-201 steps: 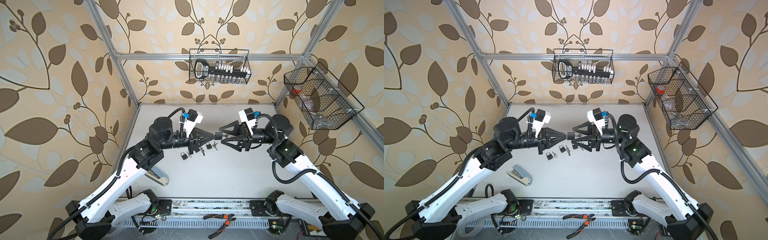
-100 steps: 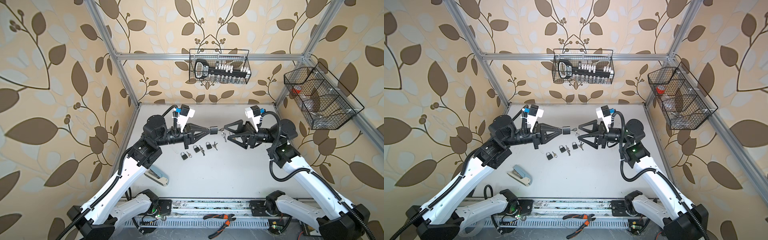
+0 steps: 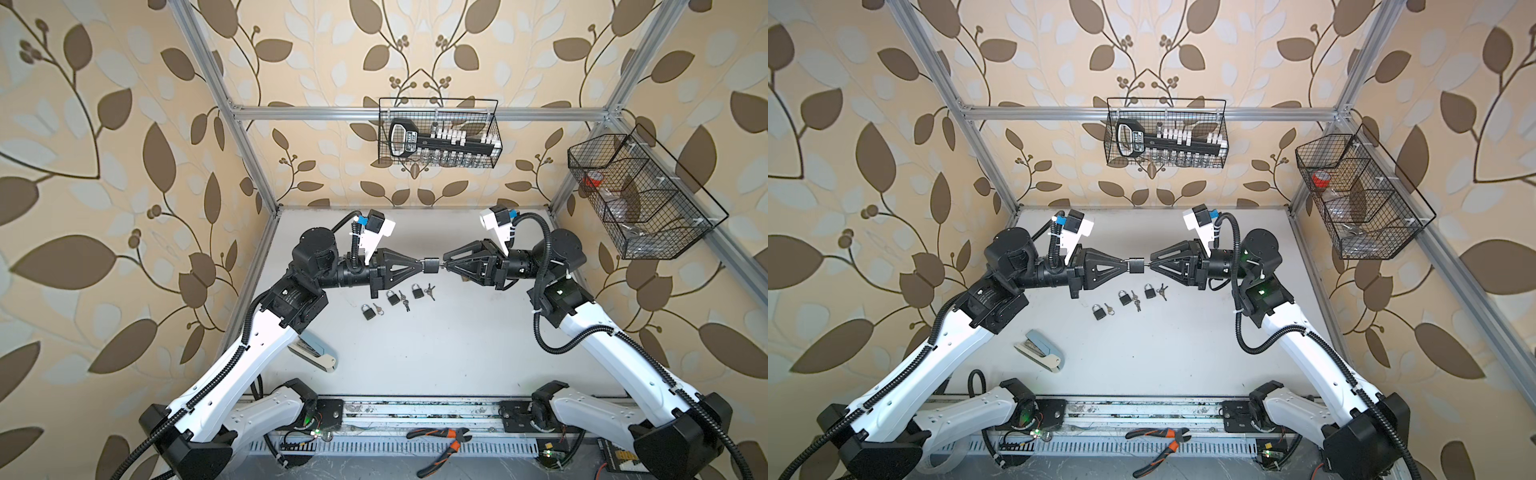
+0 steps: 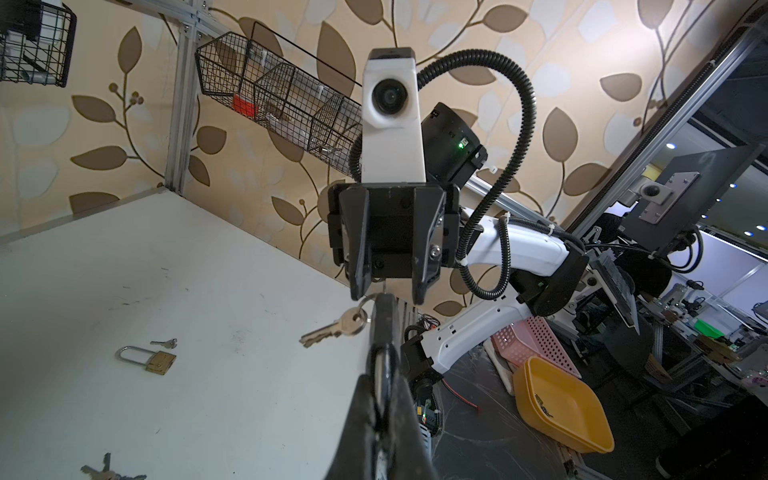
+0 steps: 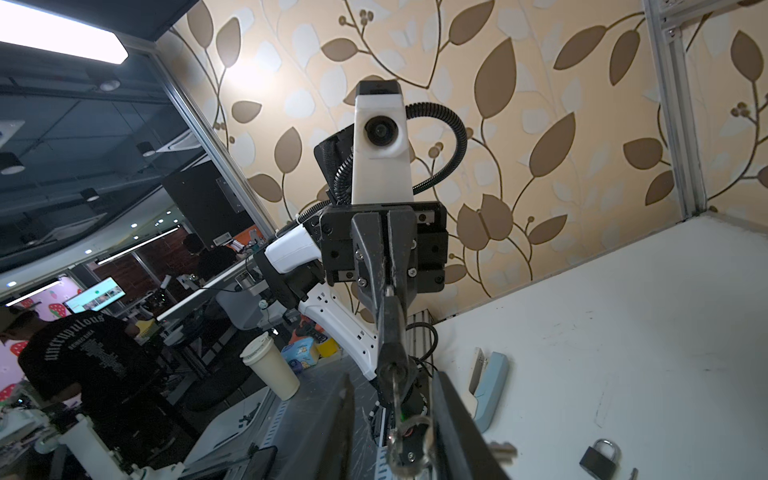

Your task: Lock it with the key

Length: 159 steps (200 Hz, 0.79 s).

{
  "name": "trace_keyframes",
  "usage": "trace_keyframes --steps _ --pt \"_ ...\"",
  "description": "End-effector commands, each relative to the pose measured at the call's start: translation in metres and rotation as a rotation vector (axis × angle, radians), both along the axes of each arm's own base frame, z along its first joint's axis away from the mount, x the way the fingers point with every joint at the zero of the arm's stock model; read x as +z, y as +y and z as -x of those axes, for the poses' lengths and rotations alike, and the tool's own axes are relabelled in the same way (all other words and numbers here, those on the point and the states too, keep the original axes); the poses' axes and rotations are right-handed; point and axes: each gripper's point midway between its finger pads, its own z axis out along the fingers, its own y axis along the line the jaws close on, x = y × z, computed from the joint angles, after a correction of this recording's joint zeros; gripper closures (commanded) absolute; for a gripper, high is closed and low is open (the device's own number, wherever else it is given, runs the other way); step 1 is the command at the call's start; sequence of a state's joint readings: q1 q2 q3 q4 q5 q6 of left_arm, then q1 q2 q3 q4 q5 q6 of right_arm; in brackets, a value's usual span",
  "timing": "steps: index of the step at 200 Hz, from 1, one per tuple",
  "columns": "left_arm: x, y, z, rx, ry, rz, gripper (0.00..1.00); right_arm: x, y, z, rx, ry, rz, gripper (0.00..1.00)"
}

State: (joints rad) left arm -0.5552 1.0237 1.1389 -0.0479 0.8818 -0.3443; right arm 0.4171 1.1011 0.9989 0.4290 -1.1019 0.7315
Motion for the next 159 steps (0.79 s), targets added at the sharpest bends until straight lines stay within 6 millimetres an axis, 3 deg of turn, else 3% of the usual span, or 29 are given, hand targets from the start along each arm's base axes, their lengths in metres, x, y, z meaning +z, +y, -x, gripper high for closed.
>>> trace_keyframes --steps 1,49,78,107,134,159 --pt "0.028 0.003 0.011 -0.027 -0.092 0.055 1.0 0.011 0.0 0.006 0.022 -0.04 -0.007 0.78" --pt "0.029 0.006 0.011 -0.01 -0.105 0.051 1.0 0.012 0.0 0.007 0.017 -0.049 -0.006 1.0" --pt "0.031 0.008 0.013 -0.002 -0.119 0.047 1.0 0.012 -0.004 0.007 -0.014 -0.067 -0.008 1.0" --pt "0.035 0.02 0.014 0.028 -0.147 0.029 1.0 0.011 -0.023 0.001 -0.089 -0.089 -0.011 1.0" --pt "0.035 0.03 0.012 0.045 -0.144 0.019 1.0 -0.003 -0.041 -0.01 -0.19 -0.083 0.013 1.0" --pt "0.021 0.029 0.005 0.057 -0.116 -0.031 1.0 -0.026 -0.051 -0.026 -0.344 -0.086 0.098 1.0"
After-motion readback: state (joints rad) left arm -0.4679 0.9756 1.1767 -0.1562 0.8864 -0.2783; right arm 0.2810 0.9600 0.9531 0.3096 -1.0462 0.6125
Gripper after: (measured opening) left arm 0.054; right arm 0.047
